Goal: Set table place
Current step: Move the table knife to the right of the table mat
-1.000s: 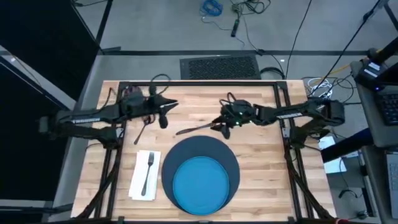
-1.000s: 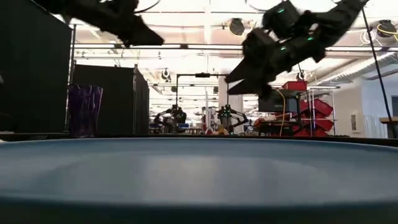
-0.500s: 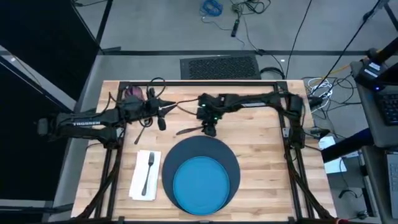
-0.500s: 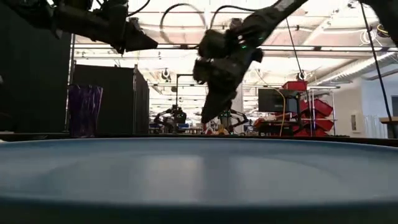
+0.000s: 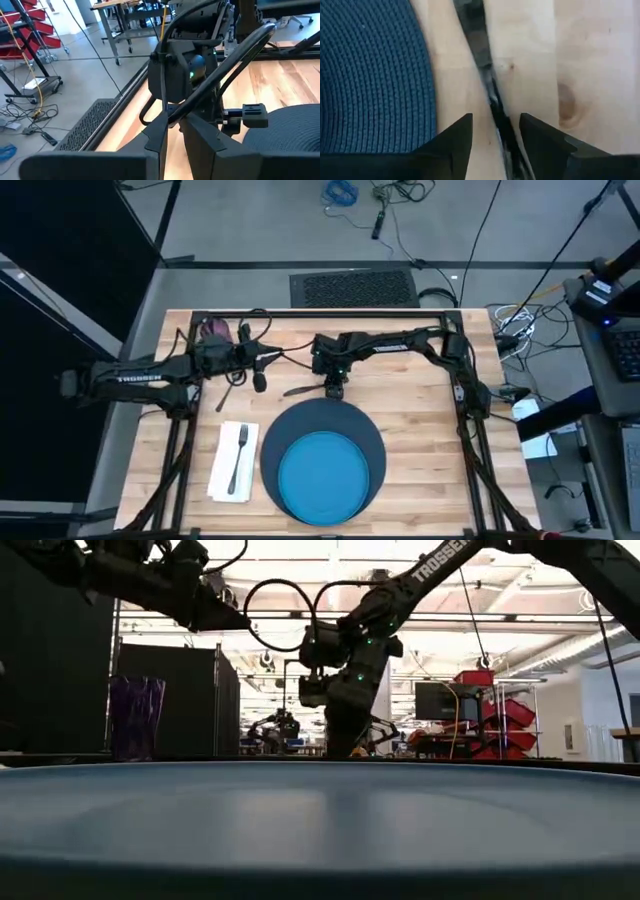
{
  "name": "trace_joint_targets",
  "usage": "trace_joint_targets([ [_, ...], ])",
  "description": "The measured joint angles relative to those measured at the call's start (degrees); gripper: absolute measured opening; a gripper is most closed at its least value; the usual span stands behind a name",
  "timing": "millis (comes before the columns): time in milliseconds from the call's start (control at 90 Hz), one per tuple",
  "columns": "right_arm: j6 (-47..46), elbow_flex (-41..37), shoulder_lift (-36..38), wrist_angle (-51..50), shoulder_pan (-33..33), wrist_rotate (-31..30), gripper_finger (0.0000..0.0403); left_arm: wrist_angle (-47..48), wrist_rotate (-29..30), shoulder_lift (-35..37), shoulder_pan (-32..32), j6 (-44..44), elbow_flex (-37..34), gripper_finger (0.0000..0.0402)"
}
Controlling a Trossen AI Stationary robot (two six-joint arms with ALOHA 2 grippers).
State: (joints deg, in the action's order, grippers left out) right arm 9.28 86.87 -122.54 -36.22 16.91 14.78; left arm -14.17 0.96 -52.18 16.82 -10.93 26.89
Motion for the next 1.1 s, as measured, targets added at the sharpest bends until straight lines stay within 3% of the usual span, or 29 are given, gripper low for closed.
trace_joint_targets([
  [422,-1.0,0.0,0.0,-0.6,-0.4,-3.1,0.0088,0.0,-0.1,0.0,0.0,0.0,0.0,0.0042],
  [911,1.6,0.1,0.0,-3.9,-5.5,-16.9,0.0086,0.1,-0.3,0.2,0.0,-0.5,0.0,0.0042],
  [1100,1.8,0.0,0.0,-4.3,-5.6,-16.9,0.0084,0.1,-0.3,0.2,0.0,-0.5,0.0,0.0042],
])
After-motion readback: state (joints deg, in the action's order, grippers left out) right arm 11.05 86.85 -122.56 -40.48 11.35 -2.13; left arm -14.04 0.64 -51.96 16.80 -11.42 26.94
